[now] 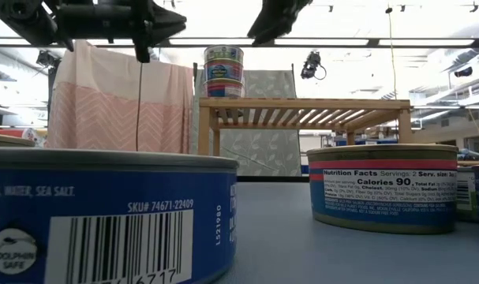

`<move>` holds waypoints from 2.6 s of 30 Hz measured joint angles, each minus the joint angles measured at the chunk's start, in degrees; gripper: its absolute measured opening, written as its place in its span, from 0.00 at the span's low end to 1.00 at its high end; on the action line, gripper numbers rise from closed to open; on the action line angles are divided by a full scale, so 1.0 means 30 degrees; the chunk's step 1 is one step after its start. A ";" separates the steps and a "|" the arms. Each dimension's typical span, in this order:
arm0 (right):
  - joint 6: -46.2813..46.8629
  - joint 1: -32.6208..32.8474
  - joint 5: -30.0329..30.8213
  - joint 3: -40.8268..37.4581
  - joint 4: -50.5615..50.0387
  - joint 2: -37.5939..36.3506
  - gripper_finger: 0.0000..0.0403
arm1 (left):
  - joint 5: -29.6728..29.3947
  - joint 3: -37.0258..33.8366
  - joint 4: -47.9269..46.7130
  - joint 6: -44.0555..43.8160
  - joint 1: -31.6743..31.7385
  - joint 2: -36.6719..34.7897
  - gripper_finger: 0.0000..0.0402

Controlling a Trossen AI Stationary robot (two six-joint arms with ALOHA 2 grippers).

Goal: Stack canned seafood by type on shelf
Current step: Stack the green tuna can on top of the other green tuna cans on the shelf

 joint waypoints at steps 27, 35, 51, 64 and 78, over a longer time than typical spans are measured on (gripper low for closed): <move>-0.2040 -0.1573 -0.2347 -0.0036 0.2017 0.0729 0.95 | 0.0510 1.1609 -1.6616 0.8474 0.0512 0.2989 0.50; -0.1050 -0.2131 -0.3153 -0.0036 0.1960 0.0845 0.96 | 0.0746 1.2700 -2.1037 0.7414 0.1486 0.3113 0.67; -0.2026 -0.2410 -0.6024 -0.0015 0.2455 0.1740 0.93 | 0.0831 1.2713 -2.0937 0.7271 0.1606 0.4969 0.81; -0.2185 -0.2696 -0.6518 -0.0029 0.2433 0.1785 0.93 | 0.1825 1.2393 -2.0552 0.6953 0.2384 0.5884 0.81; -0.2175 -0.2468 -0.6932 -0.0036 0.2827 0.2689 0.93 | 0.2568 1.2422 -1.9939 0.6863 0.2463 0.5902 0.81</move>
